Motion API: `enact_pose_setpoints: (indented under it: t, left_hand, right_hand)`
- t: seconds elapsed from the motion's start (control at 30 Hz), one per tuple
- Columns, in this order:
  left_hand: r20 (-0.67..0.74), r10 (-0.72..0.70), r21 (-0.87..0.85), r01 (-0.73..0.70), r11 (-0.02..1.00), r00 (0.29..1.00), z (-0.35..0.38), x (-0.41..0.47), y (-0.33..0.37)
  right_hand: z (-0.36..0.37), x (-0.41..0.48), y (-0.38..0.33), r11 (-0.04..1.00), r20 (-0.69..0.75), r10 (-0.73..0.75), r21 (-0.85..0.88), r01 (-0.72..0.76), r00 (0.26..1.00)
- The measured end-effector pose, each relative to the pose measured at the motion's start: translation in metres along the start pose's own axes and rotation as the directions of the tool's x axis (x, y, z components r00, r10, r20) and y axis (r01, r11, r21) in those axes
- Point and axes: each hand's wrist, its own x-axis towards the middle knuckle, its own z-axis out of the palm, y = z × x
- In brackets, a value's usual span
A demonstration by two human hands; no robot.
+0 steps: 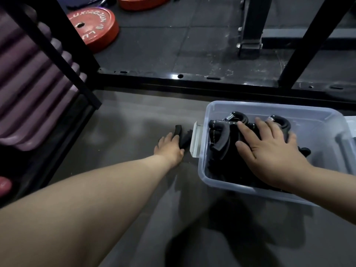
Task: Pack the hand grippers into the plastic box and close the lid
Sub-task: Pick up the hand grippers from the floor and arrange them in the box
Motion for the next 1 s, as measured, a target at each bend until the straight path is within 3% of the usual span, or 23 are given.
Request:
enact_pose_setpoints:
  t: [0.2, 0.33, 0.47, 0.6, 0.73, 0.83, 0.93, 1.0]
  left_hand:
    - [0.067, -0.042, 0.151, 0.031, 0.988, 0.997, 0.005, 0.019, 0.002]
    - [0.031, 0.093, 0.387, -0.098, 0.917, 0.995, 0.007, 0.017, -0.004]
    - [0.014, 0.034, 0.367, -0.037, 0.929, 0.999, 0.003, 0.012, -0.003]
    - [-0.007, -0.069, 0.192, 0.069, 0.979, 0.998, -0.004, 0.007, 0.001]
    - [-0.022, -0.221, -0.195, 0.213, 0.957, 0.975, -0.02, 0.004, 0.001]
    - [0.005, -0.303, -0.453, 0.272, 0.849, 0.953, -0.036, -0.004, 0.005]
    - [0.05, -0.343, -0.703, 0.277, 0.655, 0.938, -0.053, -0.016, 0.011]
    - [0.078, -0.366, -0.78, 0.286, 0.556, 0.927, -0.061, -0.018, 0.009]
  right_hand:
    - [-0.002, 0.001, -0.001, 1.0, 0.03, 0.007, -0.009, -0.007, 1.0]
    - [-0.002, 0.001, -0.001, 1.0, 0.033, 0.005, -0.03, -0.004, 0.999]
    - [-0.002, 0.001, -0.002, 0.999, 0.043, 0.007, -0.034, -0.005, 0.999]
    - [-0.002, 0.001, -0.002, 0.999, 0.045, 0.007, -0.033, -0.006, 0.999]
    - [-0.001, 0.001, -0.003, 1.0, 0.033, 0.009, -0.029, -0.009, 0.999]
    - [-0.001, 0.001, -0.003, 1.0, 0.022, 0.002, -0.019, -0.002, 1.0]
    - [-0.001, 0.002, -0.001, 1.0, 0.015, -0.003, -0.012, 0.003, 1.0]
    - [0.0, 0.002, -0.001, 1.0, 0.009, -0.007, -0.009, 0.007, 1.0]
